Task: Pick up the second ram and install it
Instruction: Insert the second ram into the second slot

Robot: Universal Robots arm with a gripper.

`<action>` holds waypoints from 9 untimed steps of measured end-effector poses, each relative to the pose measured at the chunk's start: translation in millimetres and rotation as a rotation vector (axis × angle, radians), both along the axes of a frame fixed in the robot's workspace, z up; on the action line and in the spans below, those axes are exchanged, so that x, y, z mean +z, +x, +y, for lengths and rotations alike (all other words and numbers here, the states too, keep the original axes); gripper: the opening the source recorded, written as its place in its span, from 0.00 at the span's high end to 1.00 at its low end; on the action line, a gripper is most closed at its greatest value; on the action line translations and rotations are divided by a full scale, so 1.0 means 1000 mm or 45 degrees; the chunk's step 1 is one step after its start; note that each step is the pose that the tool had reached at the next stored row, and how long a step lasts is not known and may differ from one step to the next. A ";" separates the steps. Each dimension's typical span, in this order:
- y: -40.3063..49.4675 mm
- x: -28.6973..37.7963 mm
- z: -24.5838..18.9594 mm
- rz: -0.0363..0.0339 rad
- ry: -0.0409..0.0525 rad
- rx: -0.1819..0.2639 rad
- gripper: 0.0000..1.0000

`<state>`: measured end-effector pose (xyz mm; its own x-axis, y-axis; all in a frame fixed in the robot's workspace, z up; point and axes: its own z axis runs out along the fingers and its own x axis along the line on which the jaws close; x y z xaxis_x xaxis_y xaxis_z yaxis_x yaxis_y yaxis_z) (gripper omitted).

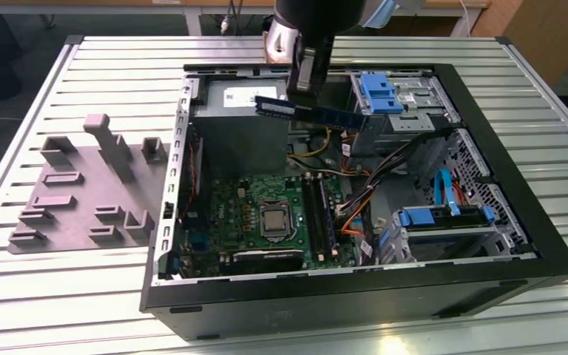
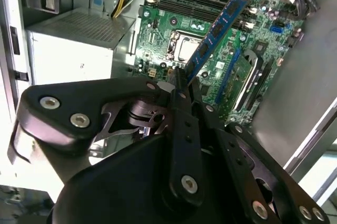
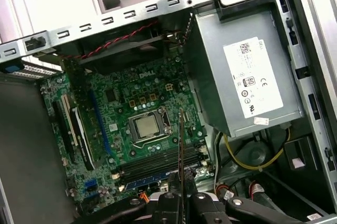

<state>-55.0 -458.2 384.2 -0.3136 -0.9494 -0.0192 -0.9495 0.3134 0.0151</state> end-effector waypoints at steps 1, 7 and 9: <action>0.0000 -0.0001 0.0000 0.0000 0.000 -0.013 0.86; 0.0000 -0.0004 0.0000 -0.0001 0.000 -0.095 0.86; 0.0000 -0.0005 0.0000 0.0000 0.000 -0.123 0.86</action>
